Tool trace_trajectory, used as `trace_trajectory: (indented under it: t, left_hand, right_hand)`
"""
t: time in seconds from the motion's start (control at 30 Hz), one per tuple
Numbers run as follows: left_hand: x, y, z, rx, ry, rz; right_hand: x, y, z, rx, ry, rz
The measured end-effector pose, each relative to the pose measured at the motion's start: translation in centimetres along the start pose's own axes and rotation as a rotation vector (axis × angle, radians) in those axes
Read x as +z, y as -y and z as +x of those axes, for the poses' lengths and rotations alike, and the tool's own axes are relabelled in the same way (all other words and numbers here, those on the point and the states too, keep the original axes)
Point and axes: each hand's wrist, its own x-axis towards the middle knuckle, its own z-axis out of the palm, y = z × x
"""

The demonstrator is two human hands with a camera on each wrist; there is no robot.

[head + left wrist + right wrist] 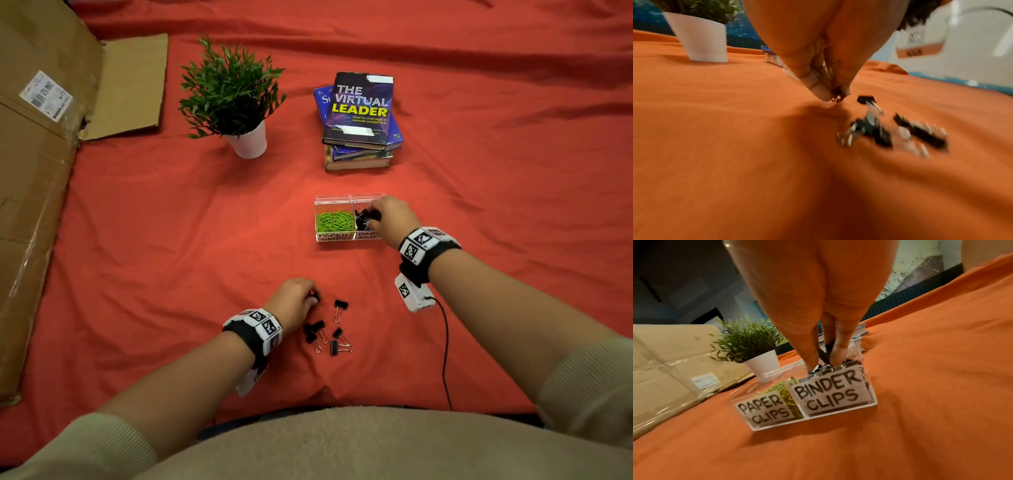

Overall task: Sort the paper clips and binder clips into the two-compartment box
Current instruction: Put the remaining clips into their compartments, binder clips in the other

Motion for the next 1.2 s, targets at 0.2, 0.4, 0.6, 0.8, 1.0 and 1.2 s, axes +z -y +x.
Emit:
trace_trajectory:
  t: [0.2, 0.4, 0.6, 0.8, 1.0, 1.2]
  left_hand:
    - [-4.1, -3.0, 4.6, -0.061, -0.172, -0.168]
    - [-6.5, -7.5, 10.7, -0.009, -0.184, -0.220]
    - [-6.0, -10.7, 14.7, 0.022, -0.179, -0.144]
    - [-4.3, -10.2, 15.8, 0.121, -0.049, 0.160]
    - [-3.1, -8.3, 14.5, 0.266, -0.083, 0.529]
    - [-4.1, -7.8, 11.5, 0.160, -0.197, 0.421]
  right_hand:
    - [4.3, 1.3, -5.9, -0.317, -0.007, -0.047]
    - [8.9, 1.6, -9.8, -0.480, 0.314, -0.116]
    - [9.2, 0.6, -10.8, -0.400, 0.298, -0.034]
    - [5.9, -2.0, -9.6, -0.096, 0.087, 0.297]
    - [0.5, -4.1, -4.4, 0.102, -0.241, 0.444]
    - [-0.4, -1.5, -0.8, 0.015, -0.177, 0.311]
